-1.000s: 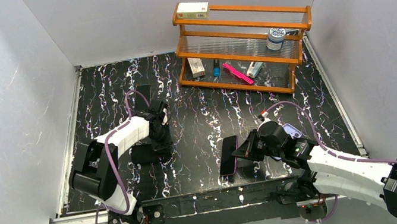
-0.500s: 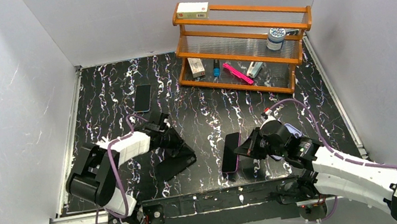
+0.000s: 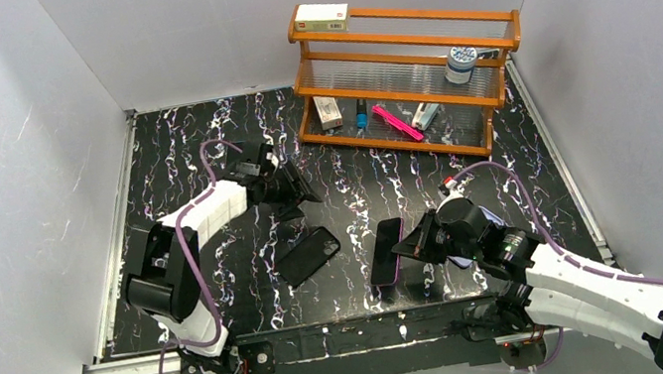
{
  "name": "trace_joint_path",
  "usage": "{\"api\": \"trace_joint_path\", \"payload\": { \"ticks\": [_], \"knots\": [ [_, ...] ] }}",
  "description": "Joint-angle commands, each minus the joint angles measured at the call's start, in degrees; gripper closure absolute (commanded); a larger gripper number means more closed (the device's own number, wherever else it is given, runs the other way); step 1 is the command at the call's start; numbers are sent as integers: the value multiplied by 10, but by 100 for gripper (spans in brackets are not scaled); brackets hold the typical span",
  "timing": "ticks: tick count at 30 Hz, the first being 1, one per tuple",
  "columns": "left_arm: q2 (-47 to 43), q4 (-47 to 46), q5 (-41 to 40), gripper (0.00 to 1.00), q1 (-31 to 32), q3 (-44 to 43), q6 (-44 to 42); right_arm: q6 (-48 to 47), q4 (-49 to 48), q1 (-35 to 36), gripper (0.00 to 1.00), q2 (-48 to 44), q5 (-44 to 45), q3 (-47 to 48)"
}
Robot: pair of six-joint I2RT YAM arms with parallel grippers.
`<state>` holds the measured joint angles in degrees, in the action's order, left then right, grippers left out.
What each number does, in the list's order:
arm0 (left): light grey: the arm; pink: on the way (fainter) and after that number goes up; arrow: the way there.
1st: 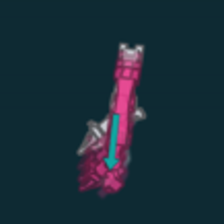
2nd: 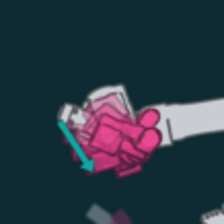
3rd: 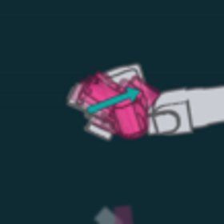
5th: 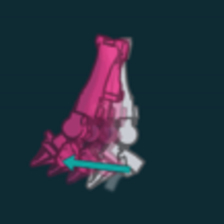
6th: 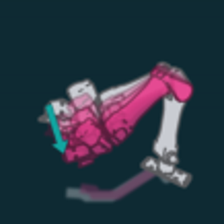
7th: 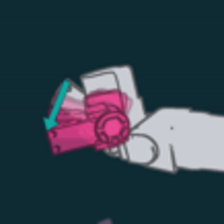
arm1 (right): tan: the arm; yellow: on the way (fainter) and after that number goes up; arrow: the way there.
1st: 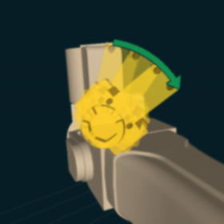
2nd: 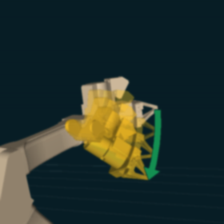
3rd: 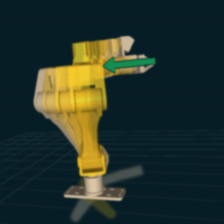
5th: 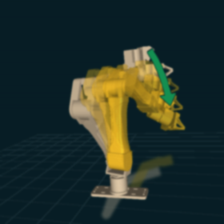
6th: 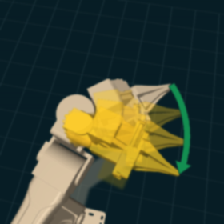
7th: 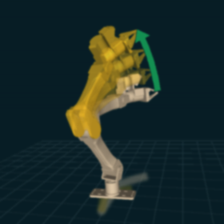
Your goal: Put the phone into the phone case
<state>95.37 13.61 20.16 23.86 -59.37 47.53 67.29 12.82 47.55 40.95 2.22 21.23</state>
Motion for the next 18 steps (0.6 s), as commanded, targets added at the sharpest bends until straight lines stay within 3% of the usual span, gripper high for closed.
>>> {"api": "trace_joint_path", "payload": {
  "ticks": [1, 7, 13, 18],
  "knots": [
    [-17, 159, -92, 42, -25, -5, -157, 11, -35, 2, 99, 4, -1, 26],
    [-19, 181, -77, 37, -34, 26, -205, 13, -57, 2, 99, 26, -18, 29],
    [-31, 179, 0, 42, -35, 79, -203, 16, -75, 2, 99, 43, -39, 33],
    [-86, 123, 91, 48, -34, 149, -151, 17, -84, 2, 99, 53, -45, 39]
  ]
}}
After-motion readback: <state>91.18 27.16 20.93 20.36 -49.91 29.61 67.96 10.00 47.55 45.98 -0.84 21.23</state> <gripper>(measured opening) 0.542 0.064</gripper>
